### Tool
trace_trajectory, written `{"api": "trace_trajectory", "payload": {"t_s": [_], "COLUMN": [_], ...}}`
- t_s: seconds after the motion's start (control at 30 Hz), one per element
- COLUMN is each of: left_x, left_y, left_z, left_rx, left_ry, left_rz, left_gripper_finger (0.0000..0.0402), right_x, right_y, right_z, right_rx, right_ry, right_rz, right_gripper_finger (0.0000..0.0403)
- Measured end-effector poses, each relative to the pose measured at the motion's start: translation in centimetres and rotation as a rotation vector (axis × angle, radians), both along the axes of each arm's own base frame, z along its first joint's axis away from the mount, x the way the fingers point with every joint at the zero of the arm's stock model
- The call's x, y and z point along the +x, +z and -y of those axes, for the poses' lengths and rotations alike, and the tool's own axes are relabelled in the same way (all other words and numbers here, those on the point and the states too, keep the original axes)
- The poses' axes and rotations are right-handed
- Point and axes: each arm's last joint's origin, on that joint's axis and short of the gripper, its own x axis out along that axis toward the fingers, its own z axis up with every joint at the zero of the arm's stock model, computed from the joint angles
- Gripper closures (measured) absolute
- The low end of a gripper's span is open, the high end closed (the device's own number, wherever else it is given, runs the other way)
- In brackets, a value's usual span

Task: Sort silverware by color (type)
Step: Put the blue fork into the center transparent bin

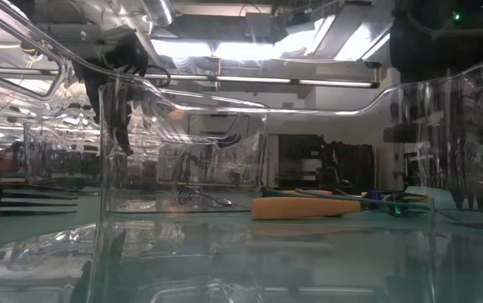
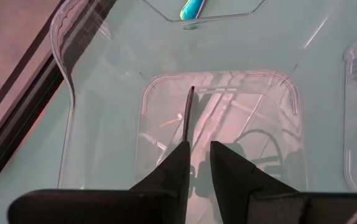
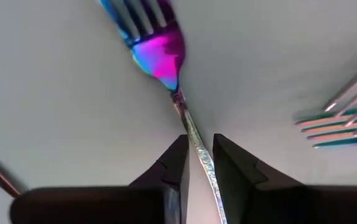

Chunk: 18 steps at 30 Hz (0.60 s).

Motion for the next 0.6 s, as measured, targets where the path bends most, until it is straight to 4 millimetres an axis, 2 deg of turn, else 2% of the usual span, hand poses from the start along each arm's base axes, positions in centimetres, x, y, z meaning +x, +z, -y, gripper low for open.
{"api": "trace_trajectory", "payload": {"t_s": [0.6], "left_x": [0.00], "left_y": [0.00], "left_z": [0.00], "left_rx": [0.000], "left_ry": [0.000], "left_rz": [0.000], "left_gripper_finger": [0.0344], "right_x": [-0.35], "right_y": [-0.79], "right_z": [-0.02], "right_rx": [0.066], "right_ry": [-0.006], "right_rz": [0.009], "right_gripper_finger": [0.0339]}}
